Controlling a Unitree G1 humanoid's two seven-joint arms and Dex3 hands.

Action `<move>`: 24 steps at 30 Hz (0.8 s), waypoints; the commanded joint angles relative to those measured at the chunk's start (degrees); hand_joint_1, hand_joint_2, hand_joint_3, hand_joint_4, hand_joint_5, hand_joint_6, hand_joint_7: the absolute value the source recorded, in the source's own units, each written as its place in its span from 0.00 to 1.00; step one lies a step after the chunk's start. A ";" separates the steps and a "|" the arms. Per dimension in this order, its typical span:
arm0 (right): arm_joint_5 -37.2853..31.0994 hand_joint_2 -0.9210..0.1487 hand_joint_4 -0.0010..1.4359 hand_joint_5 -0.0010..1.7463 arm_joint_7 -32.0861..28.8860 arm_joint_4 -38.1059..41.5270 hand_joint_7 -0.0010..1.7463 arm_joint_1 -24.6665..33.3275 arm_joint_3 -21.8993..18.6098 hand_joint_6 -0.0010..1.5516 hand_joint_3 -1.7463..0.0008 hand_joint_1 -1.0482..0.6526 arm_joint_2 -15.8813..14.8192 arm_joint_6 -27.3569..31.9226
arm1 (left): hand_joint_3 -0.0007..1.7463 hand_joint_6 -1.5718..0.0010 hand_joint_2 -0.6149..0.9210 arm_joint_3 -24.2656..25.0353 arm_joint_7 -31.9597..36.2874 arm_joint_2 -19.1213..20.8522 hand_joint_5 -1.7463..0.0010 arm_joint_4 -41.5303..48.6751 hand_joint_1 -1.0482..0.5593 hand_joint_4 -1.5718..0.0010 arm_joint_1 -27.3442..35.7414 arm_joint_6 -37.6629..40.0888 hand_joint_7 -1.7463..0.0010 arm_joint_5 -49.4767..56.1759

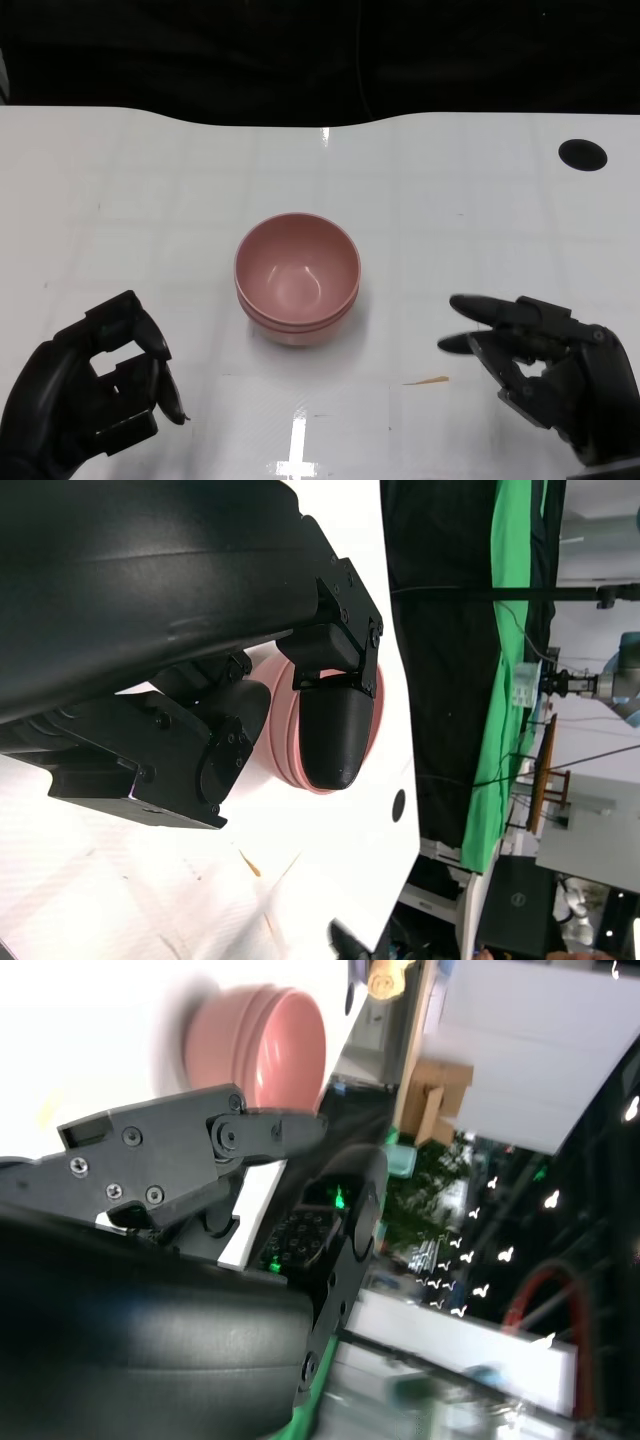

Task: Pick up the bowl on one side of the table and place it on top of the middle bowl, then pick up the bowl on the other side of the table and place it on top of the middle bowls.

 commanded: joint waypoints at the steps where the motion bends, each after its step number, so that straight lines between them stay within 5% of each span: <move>1: 8.69 0.12 0.63 0.85 4.80 -5.22 0.64 3.28 -1.50 0.56 0.53 0.59 1.18 7.92 | 0.73 0.61 0.93 1.05 -0.63 1.06 0.00 -1.02 0.78 0.52 1.06 1.42 0.00 -1.39; 4: 13.79 0.20 0.61 0.99 8.67 -9.77 0.84 6.22 -2.12 0.48 0.48 0.57 1.23 15.17 | 0.74 0.62 0.92 1.64 -0.72 1.22 0.00 -2.50 0.78 0.54 2.17 2.20 0.00 -2.54; 10: 22.31 0.24 0.60 1.00 13.16 -18.75 0.93 11.48 -3.62 0.44 0.43 0.59 2.03 27.80 | 0.76 0.59 0.92 2.36 -1.14 1.53 0.00 -4.26 0.77 0.50 3.49 2.83 0.00 -4.35; 14: 22.52 0.31 0.63 1.00 14.45 -21.11 0.95 13.31 -4.65 0.45 0.31 0.59 2.80 30.52 | 0.77 0.58 0.93 2.54 -0.98 1.66 0.00 -5.03 0.77 0.46 3.76 3.48 0.00 -5.33; 24: 17.59 0.36 0.63 1.00 14.77 -20.77 0.92 13.29 -7.14 0.46 0.27 0.58 5.46 29.14 | 0.77 0.58 0.94 2.41 0.48 2.07 0.00 -6.40 0.78 0.45 4.35 4.50 0.00 -4.01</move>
